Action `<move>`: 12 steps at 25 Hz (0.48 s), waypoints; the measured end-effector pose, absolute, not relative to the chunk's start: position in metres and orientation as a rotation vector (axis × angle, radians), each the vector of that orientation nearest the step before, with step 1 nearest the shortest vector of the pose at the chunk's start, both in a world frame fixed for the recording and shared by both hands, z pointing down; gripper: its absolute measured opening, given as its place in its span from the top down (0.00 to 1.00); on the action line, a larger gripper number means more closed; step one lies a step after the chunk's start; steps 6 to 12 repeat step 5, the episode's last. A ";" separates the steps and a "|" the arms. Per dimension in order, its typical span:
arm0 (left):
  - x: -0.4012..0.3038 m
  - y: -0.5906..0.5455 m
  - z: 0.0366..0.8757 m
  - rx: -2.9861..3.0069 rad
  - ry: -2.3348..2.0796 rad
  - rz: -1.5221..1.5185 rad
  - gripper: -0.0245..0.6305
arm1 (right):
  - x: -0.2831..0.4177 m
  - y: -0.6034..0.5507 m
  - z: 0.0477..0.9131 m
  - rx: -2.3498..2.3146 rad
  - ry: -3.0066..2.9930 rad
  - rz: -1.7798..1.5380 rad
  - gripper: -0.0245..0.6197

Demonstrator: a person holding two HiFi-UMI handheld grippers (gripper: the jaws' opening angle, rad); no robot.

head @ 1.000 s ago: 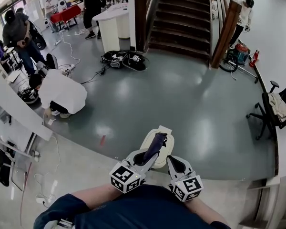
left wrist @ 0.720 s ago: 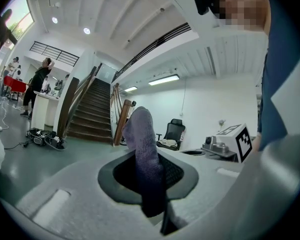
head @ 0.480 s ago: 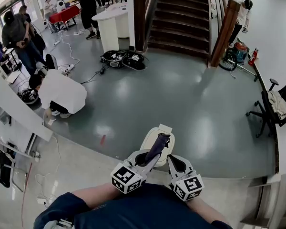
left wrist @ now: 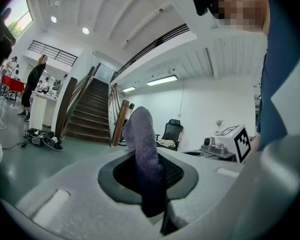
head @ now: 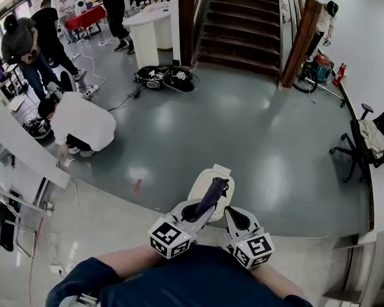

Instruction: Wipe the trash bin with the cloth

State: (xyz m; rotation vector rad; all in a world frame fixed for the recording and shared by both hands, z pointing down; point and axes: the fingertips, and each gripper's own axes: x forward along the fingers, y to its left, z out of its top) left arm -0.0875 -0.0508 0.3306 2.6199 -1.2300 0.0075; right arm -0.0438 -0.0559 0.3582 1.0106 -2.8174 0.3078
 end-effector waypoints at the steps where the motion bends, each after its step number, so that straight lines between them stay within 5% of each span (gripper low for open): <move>1: -0.087 -0.050 0.330 2.620 -1.231 0.007 0.89 | -0.044 -0.055 0.358 1.010 -2.818 0.307 0.95; 12: -0.088 -0.047 0.330 2.622 -1.232 0.004 0.89 | -0.045 -0.052 0.357 1.009 -2.819 0.304 0.95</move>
